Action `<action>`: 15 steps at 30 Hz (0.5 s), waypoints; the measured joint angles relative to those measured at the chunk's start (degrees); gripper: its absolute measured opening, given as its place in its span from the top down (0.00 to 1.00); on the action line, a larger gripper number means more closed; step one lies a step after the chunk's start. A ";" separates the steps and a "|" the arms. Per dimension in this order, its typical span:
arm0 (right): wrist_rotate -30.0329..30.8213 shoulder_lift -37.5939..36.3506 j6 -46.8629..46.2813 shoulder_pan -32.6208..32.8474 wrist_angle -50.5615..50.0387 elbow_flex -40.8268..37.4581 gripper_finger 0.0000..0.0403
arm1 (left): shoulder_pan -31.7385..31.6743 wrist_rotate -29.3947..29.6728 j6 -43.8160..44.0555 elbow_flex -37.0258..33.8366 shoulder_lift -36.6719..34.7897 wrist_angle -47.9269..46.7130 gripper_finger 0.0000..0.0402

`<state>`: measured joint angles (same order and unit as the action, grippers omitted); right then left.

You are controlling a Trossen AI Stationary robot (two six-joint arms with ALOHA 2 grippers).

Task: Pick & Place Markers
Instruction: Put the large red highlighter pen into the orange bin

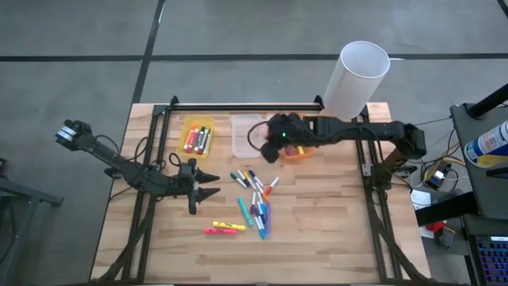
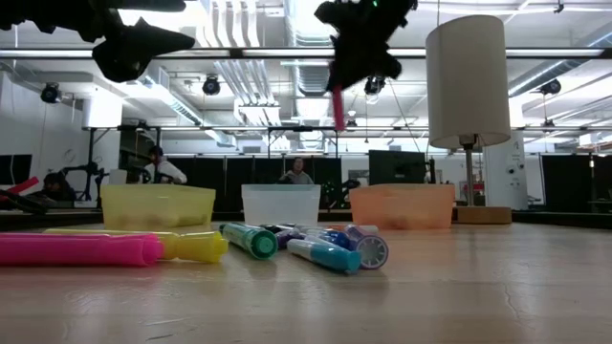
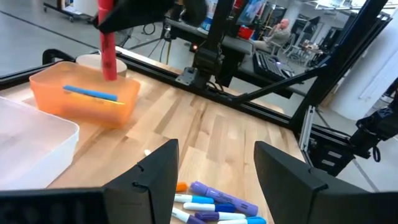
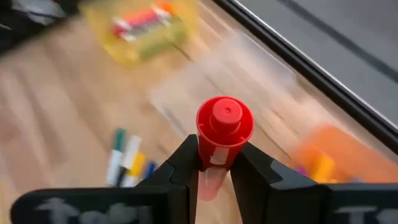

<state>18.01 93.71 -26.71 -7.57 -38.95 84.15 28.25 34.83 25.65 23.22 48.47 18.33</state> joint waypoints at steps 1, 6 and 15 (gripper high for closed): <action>0.01 0.00 -0.41 -1.16 -1.77 0.15 0.83 | 0.00 -0.01 0.00 0.00 0.00 -0.02 0.50; -1.74 0.02 -3.15 -7.82 -9.05 -0.15 0.83 | 0.00 -0.02 0.02 0.00 0.00 0.00 0.50; -11.86 0.04 -3.54 -18.95 -10.37 -1.23 0.83 | 0.03 -0.03 0.07 0.00 0.01 0.00 0.50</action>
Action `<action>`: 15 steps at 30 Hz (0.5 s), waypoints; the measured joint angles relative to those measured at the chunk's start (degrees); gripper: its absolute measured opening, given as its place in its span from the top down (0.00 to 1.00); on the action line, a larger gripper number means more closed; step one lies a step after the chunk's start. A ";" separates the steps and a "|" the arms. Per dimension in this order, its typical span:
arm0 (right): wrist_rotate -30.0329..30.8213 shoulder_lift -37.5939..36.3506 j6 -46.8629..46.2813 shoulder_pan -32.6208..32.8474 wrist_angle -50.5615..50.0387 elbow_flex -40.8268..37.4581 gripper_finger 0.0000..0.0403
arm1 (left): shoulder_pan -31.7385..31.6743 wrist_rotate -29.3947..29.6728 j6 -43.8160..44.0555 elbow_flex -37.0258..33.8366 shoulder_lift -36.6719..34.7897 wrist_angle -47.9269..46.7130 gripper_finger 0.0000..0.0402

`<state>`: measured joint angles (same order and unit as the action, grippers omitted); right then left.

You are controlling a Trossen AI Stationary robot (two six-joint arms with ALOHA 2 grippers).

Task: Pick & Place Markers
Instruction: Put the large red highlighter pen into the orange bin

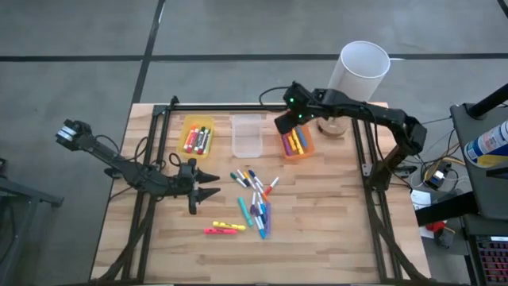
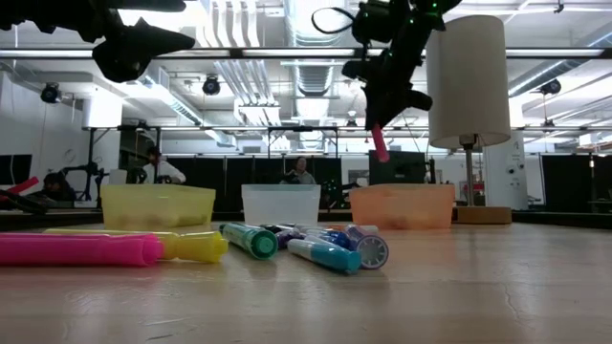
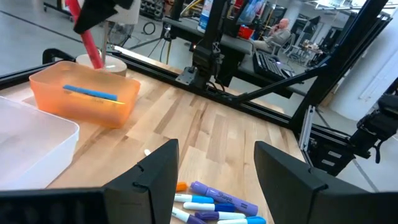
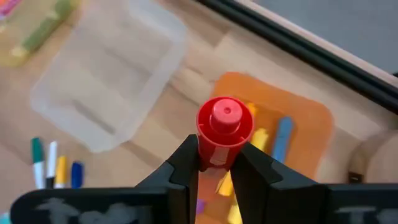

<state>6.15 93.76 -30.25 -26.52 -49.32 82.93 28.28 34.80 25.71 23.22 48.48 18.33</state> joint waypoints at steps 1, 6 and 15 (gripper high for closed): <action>0.00 0.17 -0.28 -0.68 -0.51 -0.03 0.83 | 0.01 -0.01 0.02 0.00 0.01 0.00 0.50; -0.07 2.36 -2.34 -2.08 -6.36 -0.08 0.83 | -0.01 -0.03 0.30 -0.02 0.01 0.00 0.50; -0.39 9.25 -2.31 -1.23 -6.32 -0.10 0.83 | -0.01 -0.05 0.31 -0.07 0.01 -0.06 0.50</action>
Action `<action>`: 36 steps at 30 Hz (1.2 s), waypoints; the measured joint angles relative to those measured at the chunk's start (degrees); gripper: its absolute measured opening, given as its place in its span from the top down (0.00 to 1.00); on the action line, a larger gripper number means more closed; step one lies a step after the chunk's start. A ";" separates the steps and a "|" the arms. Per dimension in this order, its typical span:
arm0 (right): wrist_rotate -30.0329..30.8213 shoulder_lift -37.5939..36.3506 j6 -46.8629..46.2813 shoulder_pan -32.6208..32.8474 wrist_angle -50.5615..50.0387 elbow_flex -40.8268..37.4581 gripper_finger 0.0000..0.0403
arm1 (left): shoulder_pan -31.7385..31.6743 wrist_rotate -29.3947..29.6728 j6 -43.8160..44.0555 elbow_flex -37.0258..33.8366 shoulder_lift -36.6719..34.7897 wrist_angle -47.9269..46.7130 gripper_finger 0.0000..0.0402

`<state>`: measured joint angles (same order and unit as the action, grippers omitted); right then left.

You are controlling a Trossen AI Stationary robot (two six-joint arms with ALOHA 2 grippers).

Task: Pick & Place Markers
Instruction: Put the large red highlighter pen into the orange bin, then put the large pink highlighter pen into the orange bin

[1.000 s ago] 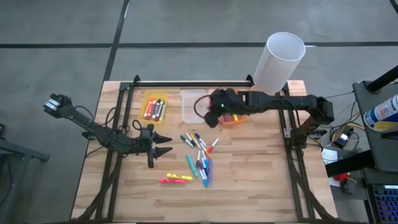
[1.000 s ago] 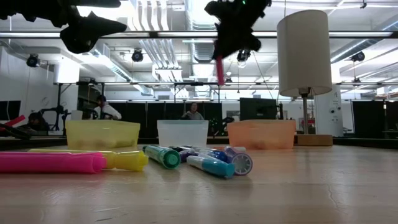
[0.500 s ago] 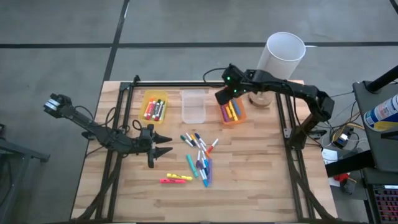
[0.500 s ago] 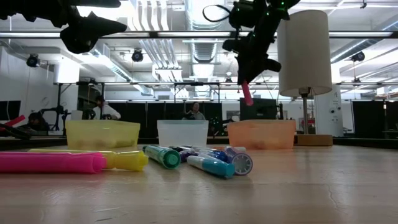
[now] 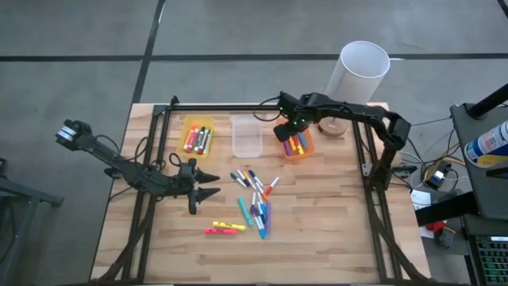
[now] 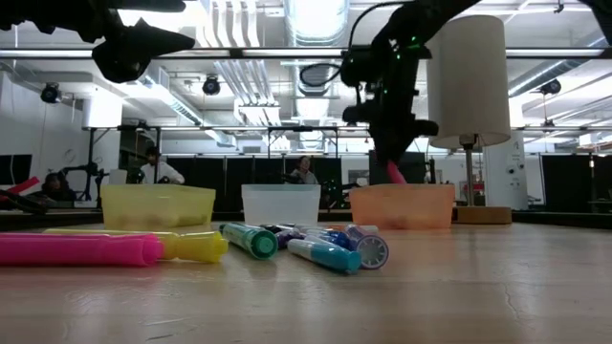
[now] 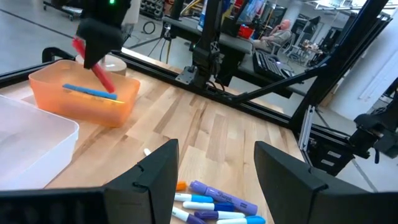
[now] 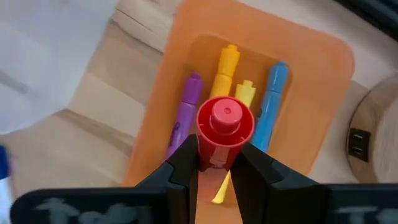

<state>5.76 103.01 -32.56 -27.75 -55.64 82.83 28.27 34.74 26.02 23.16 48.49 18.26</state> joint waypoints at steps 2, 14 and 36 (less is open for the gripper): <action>-0.02 1.26 0.01 -0.27 -0.10 0.00 0.83 | 0.00 -0.04 0.06 0.00 0.00 -0.32 0.50; -1.91 6.65 1.43 -1.33 0.18 0.00 0.81 | -0.04 -0.07 0.55 -0.02 0.00 -1.71 0.50; 1.24 1.63 2.83 0.92 1.40 2.16 0.58 | 0.02 -4.48 0.06 -0.02 0.00 -6.59 0.50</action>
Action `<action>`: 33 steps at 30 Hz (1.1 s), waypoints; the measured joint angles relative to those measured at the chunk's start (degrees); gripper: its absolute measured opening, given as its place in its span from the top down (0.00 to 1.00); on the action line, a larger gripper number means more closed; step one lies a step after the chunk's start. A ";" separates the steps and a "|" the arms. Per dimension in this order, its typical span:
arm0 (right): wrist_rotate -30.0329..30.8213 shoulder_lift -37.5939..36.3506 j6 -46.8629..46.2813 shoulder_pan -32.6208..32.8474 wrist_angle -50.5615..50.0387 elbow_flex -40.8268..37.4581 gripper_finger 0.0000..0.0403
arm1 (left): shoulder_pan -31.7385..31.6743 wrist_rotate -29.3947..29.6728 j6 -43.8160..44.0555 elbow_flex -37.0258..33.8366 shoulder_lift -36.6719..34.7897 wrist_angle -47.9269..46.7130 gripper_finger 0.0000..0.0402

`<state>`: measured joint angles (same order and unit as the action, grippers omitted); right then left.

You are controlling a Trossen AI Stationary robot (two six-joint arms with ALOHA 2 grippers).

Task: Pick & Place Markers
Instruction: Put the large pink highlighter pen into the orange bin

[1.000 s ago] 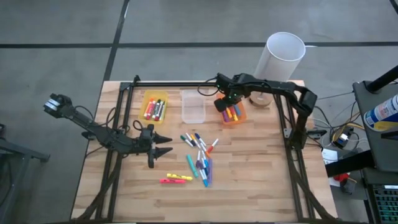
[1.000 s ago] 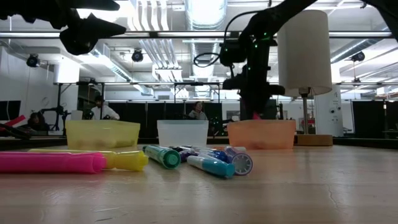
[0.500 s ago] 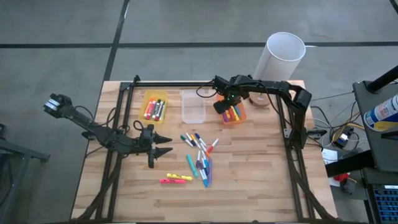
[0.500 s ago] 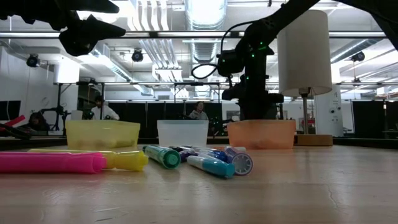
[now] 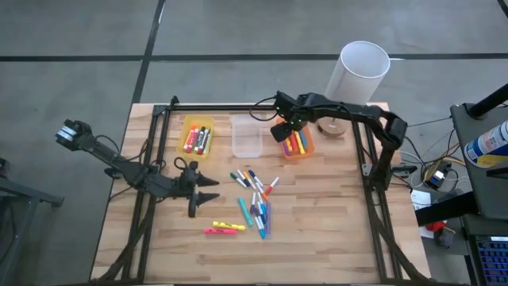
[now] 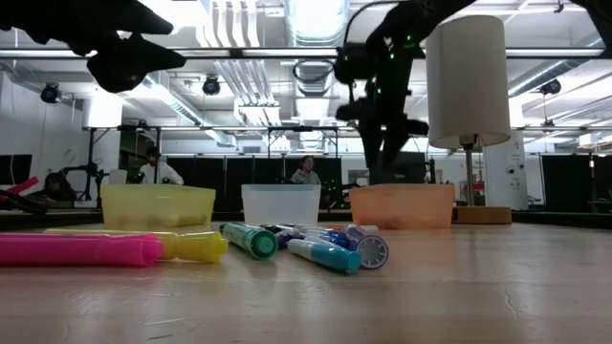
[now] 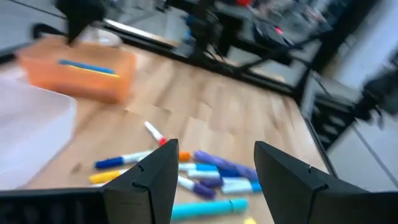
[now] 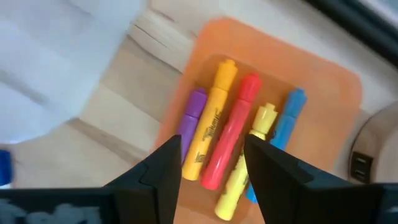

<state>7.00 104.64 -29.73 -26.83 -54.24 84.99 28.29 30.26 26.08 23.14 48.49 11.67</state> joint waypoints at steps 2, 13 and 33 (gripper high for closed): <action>1.59 -1.44 0.18 1.19 0.09 0.17 0.58 | 0.01 -3.37 -1.88 0.00 0.33 -0.77 0.50; 11.82 -9.84 1.74 10.92 1.88 1.03 0.58 | 2.25 -11.84 -1.13 -0.48 9.81 -2.81 0.50; 14.19 -15.10 7.22 18.99 15.59 1.05 0.58 | 15.44 -10.91 12.46 0.39 26.12 -1.60 0.50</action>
<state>21.19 89.54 -22.50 -7.84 -38.64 86.04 43.73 19.35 38.53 23.53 74.61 10.07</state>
